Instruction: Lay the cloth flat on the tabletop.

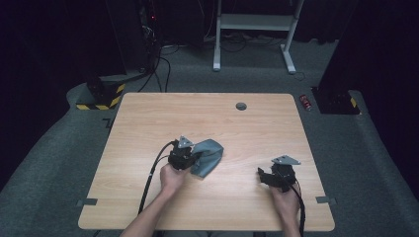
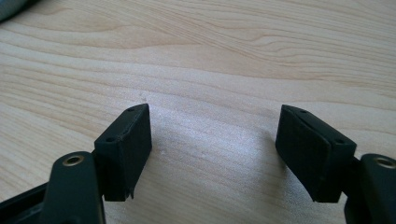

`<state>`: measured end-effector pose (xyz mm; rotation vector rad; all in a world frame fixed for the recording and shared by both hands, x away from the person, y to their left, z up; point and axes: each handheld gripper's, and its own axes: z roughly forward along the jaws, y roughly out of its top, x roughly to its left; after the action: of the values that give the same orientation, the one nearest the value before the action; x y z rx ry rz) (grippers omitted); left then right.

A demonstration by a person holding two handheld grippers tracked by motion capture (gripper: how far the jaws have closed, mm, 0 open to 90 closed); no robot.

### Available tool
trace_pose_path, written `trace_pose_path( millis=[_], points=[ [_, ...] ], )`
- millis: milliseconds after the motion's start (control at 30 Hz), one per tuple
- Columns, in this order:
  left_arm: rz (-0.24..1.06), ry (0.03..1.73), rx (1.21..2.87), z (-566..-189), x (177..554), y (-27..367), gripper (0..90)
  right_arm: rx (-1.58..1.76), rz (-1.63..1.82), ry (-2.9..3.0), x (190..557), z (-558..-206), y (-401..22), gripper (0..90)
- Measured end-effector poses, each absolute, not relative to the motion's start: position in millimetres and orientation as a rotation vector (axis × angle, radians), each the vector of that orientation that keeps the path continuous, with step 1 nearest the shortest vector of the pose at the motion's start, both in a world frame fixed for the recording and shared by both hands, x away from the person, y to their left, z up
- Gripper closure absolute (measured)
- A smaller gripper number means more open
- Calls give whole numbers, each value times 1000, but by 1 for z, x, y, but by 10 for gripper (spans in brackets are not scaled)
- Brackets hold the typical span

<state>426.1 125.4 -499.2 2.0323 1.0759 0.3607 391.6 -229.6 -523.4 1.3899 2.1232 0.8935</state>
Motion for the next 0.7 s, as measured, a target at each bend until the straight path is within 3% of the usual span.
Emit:
trace_pose_path(
  millis=[700],
  points=[
    [332, 1058, 2049, -509, 429, 97, 842, 1392, 894, 2123, 391, -523, -229, 267]
  ],
)
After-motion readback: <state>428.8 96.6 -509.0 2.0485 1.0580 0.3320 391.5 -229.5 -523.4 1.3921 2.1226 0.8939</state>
